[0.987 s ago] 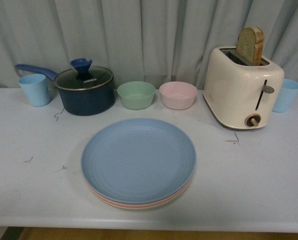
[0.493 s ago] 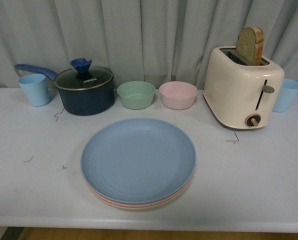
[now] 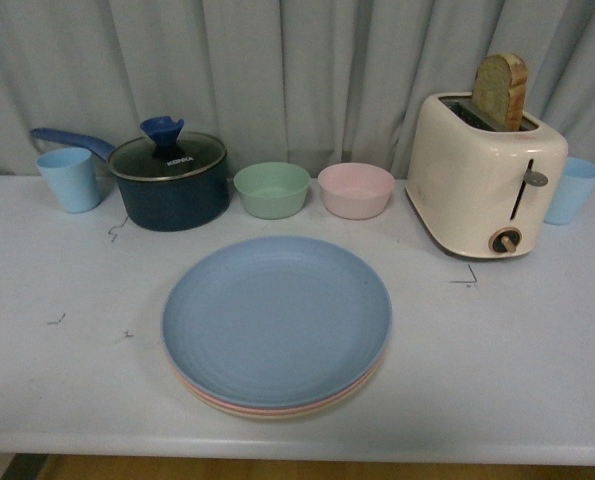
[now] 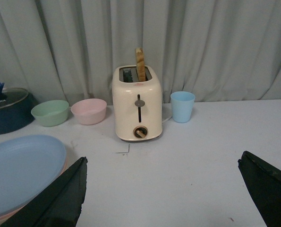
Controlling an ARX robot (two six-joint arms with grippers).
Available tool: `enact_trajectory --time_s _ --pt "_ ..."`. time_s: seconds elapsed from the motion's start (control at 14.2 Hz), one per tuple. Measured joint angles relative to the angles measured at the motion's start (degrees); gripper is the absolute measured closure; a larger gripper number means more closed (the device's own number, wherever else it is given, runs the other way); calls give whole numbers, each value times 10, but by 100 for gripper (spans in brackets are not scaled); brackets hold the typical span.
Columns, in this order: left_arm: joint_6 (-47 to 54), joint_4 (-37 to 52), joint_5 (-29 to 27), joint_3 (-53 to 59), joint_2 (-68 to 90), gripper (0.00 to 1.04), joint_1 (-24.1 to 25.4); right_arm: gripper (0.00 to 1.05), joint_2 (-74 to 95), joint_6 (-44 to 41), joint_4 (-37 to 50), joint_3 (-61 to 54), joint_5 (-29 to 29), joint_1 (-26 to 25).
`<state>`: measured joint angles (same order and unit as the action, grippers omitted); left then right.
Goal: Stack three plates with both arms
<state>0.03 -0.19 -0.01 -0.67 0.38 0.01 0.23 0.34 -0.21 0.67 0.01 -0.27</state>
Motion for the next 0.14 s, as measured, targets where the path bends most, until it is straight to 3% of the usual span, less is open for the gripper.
enact_trajectory --time_s 0.14 --pt "0 0 0 0 0 7 0 6 0 0 0 0 0 0"
